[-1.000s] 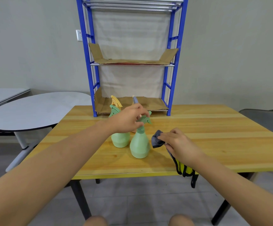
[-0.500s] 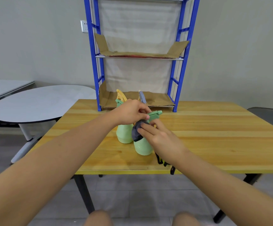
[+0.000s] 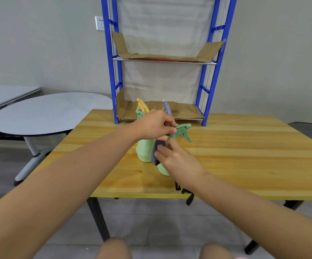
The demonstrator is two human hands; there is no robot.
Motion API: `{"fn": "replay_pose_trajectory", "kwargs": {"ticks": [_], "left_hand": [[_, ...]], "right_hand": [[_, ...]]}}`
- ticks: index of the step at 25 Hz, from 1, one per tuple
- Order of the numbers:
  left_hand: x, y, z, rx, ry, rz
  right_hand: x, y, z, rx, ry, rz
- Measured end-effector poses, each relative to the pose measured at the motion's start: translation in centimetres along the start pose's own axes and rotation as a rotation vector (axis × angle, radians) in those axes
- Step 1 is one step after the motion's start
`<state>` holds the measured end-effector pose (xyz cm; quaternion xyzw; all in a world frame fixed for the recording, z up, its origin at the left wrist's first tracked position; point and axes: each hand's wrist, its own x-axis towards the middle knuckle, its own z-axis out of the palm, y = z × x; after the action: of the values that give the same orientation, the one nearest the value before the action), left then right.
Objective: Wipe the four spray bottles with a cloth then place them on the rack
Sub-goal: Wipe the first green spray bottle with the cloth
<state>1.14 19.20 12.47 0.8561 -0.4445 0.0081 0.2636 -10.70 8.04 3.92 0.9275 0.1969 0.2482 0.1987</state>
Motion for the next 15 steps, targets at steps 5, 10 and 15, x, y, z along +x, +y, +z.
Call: {"fn": "replay_pose_trajectory", "kwargs": {"ticks": [5, 10, 15], "left_hand": [[0.0, -0.1, 0.0, -0.001, -0.022, 0.002], [0.1, 0.1, 0.0, 0.013, -0.009, 0.012], [0.0, -0.2, 0.2, -0.003, -0.001, 0.011]], "right_hand": [[-2.2, -3.4, 1.6, 0.146, -0.132, -0.148], [-0.1, -0.8, 0.4, 0.042, 0.103, 0.031], [-2.6, -2.9, 2.4, 0.048, 0.138, 0.073]]}}
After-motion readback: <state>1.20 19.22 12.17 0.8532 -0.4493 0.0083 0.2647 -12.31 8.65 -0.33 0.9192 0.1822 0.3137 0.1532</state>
